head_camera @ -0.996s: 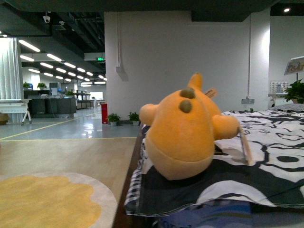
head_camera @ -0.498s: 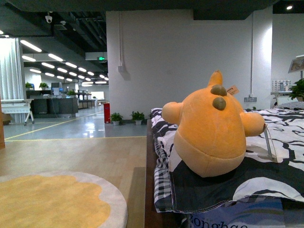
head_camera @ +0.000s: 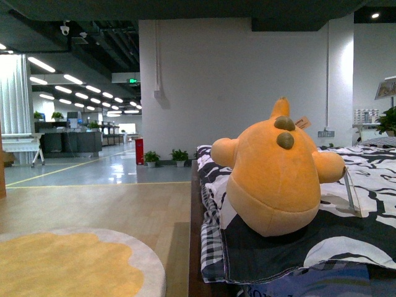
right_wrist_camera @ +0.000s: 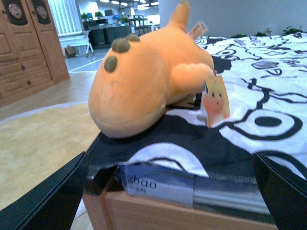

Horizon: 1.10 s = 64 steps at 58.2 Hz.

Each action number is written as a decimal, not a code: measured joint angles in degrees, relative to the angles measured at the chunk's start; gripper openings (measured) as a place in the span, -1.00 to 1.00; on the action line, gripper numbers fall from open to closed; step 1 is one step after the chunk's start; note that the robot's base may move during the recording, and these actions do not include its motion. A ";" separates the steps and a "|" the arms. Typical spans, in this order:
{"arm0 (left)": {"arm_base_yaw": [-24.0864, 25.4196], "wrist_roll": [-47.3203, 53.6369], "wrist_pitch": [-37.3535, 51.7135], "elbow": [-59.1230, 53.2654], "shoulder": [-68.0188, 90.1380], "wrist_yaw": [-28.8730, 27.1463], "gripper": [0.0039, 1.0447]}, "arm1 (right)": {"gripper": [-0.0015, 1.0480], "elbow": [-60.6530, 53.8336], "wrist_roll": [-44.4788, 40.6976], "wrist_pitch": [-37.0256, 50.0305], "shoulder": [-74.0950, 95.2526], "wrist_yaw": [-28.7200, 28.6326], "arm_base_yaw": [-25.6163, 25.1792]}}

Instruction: Put away toys

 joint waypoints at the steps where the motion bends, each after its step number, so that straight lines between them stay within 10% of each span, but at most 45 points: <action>1: 0.00 0.00 0.00 0.00 0.00 0.00 0.89 | 0.99 1.14 -0.02 0.28 1.40 0.50 0.50; 40: 0.00 0.00 0.00 0.00 0.00 0.00 0.89 | 0.99 37.70 -3.43 -5.22 37.40 23.17 19.67; 64: 0.00 0.00 0.00 0.00 0.00 0.00 0.89 | 0.99 46.62 -4.57 -5.07 51.06 38.77 19.41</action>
